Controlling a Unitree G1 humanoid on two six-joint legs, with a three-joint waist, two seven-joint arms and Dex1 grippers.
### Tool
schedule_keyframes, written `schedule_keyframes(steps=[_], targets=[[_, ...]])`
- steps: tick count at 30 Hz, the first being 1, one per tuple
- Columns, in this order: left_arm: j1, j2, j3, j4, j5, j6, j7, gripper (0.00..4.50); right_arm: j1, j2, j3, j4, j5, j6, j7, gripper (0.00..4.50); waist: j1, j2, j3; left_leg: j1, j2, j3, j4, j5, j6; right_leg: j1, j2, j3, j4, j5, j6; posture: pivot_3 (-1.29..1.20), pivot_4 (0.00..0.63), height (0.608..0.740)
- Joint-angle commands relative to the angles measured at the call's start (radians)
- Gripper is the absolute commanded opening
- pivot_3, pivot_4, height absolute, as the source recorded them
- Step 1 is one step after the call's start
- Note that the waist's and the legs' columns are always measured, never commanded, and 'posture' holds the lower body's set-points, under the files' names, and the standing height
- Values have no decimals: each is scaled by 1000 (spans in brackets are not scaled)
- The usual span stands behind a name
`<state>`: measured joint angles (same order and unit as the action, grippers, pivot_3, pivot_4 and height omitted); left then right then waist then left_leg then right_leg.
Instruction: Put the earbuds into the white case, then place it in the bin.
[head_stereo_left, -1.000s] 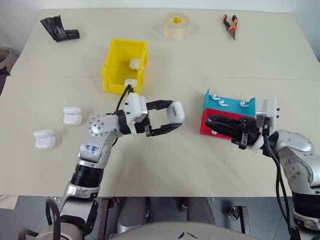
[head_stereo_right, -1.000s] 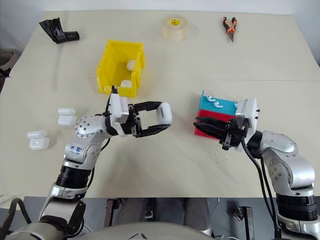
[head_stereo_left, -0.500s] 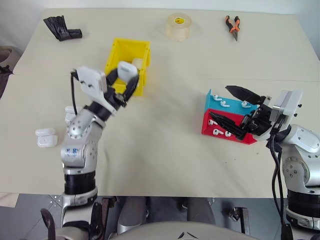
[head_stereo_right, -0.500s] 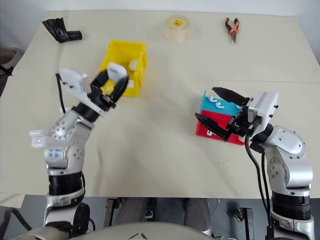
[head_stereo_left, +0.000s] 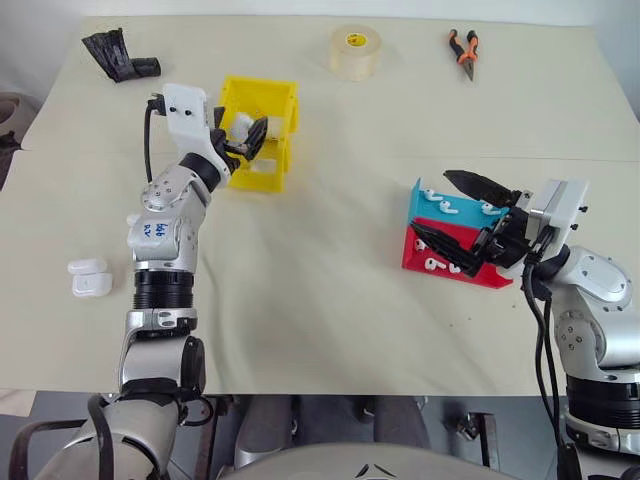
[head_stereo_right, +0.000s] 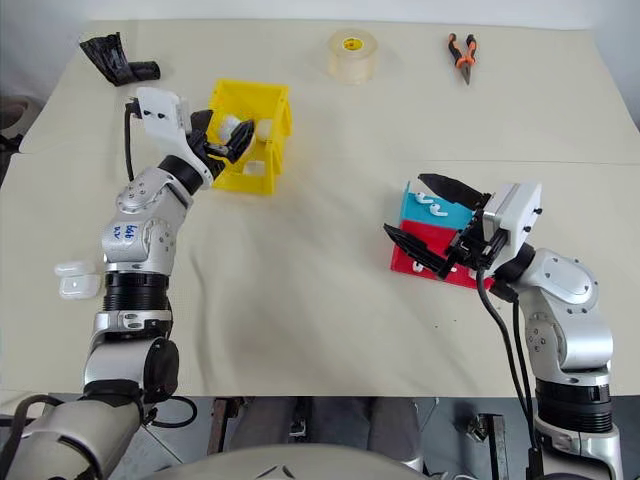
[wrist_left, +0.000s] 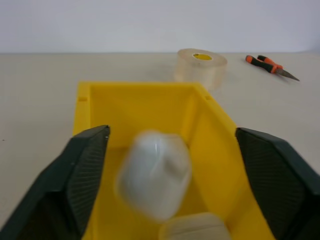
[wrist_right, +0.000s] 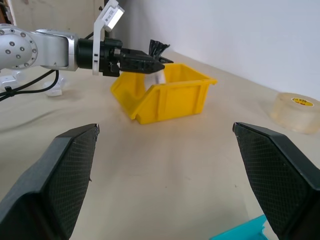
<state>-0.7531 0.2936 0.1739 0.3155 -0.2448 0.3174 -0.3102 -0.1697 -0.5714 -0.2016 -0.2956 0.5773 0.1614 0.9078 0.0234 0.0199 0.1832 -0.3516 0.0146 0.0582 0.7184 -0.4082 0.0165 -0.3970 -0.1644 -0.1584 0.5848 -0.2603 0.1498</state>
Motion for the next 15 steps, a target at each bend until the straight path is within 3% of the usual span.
schedule_keyframes(steps=[1,5,9,12,15], targets=[[31,33,-26,-120,-10,-21,-74,4442,16,4,-8,-47,12,-12,-6,4500,-2,0,0,0,0,0,0,0,0,0,0,0,0,0,0,0,150,740],[163,96,-48,-307,-114,23,-274,4442,31,-20,-17,-43,17,-6,16,4500,-6,0,0,0,0,0,0,0,0,0,0,0,0,0,0,0,150,740],[355,262,-78,-456,-137,-76,-543,4442,36,-66,-32,-16,35,-8,93,4500,-15,0,0,1,1,0,0,0,0,0,0,0,0,0,0,0,150,740],[478,348,-13,-513,-257,-64,-699,4442,31,-113,-37,14,47,-5,172,4500,-25,0,0,1,1,1,-1,0,0,0,0,1,0,0,0,0,150,740],[560,394,24,-548,-289,-67,-747,4442,36,-159,-32,55,45,-10,247,4500,-15,0,0,1,1,0,0,0,0,0,0,1,0,0,0,0,150,740]])
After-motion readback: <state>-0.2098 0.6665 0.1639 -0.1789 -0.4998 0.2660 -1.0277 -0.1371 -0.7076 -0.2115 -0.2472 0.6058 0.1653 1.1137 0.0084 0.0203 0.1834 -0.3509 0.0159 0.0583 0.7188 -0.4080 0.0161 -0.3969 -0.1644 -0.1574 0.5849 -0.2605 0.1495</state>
